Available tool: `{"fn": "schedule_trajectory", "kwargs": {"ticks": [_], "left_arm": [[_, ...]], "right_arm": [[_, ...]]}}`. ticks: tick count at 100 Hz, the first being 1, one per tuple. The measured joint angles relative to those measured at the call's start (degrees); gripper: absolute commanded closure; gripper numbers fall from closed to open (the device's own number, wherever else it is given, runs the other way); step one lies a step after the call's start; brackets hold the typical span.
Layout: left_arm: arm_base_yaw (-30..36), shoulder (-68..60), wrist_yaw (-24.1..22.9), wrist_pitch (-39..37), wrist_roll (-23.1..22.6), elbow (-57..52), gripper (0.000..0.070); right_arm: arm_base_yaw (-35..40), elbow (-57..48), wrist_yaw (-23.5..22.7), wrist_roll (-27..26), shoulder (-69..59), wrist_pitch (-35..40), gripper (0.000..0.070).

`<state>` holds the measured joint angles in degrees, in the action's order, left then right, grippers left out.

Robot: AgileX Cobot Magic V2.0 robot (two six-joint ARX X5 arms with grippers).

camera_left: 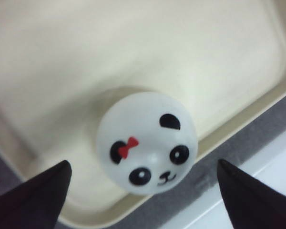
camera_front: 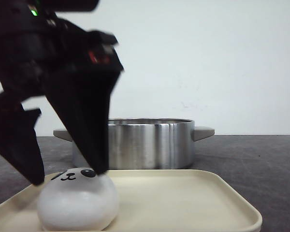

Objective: Steam buns

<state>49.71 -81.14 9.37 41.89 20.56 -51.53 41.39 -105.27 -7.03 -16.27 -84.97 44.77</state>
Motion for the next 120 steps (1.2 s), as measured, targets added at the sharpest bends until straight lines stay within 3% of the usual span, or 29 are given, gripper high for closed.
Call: {"fn": "schedule_trajectory", "kwargs": {"ticks": [36,44,58,59,92,105,120], "left_arm": [[0.46,-5.66,0.0,-2.51,0.0,0.07,0.0133],[0.46,-6.29,-0.09,-2.71,-0.02,0.07,0.0284],[0.46,-6.82,-0.37,-2.73,-0.17,0.07,0.0694],[0.48,-6.84,-0.35,-2.75,-0.22,0.07,0.07],[1.07,-3.15,-0.87,-2.32,-2.54,-0.02,0.07],[0.94,4.57,-6.58,-3.78,-3.82,-4.74,0.07],[-0.94,9.77,-15.43,-10.58,-10.21,-11.72,0.07]], "right_arm": [[0.31,0.0,7.06,0.98,11.02,-0.09,0.0688],[0.31,0.0,8.63,1.29,11.91,0.13,0.0688],[0.31,-0.02,8.81,1.49,12.11,1.75,0.0688],[0.31,0.0,8.81,1.49,12.11,1.88,0.0688],[0.31,-0.02,8.81,1.49,11.98,3.91,0.0688],[0.31,0.0,8.79,1.49,11.98,3.91,0.0688],[0.31,-0.02,8.79,1.49,11.98,3.89,0.0688]]}}
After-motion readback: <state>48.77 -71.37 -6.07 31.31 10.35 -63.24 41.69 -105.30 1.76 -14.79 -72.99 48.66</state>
